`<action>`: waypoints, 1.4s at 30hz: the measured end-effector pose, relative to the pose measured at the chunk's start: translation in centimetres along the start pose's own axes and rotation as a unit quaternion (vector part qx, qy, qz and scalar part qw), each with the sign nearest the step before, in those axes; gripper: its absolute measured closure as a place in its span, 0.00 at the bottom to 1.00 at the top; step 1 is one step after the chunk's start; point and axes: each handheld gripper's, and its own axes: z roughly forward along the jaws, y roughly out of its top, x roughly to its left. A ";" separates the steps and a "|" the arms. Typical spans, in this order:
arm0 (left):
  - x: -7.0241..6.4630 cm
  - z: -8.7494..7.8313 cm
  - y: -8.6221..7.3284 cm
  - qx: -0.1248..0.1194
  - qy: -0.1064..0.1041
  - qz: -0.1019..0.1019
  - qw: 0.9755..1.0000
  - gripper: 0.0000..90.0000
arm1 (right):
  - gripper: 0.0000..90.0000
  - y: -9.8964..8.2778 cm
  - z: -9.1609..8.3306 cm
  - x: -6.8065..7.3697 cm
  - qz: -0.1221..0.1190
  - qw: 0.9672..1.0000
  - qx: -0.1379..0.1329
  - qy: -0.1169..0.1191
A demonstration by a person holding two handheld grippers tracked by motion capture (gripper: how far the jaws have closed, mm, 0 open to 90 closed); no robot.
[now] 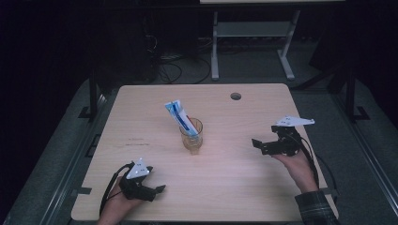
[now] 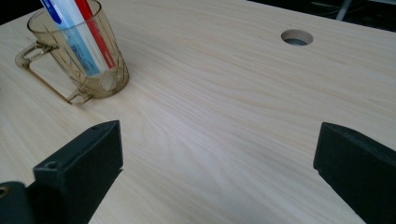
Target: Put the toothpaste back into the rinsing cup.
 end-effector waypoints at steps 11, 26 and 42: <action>0.0 0.0 0.0 -0.001 0.000 0.000 1.000 0.14 | 0.01 -2.9 -1.0 0.2 0.011 1.000 0.007 -0.003; -0.1 0.0 -0.1 -0.002 0.002 -0.004 1.000 0.14 | 0.01 -6.8 -1.4 0.8 0.006 0.999 0.036 -0.002; -0.1 -0.1 0.0 0.001 0.003 -0.001 1.000 0.14 | 0.01 -11.5 -2.6 0.2 -0.007 0.995 0.091 -0.037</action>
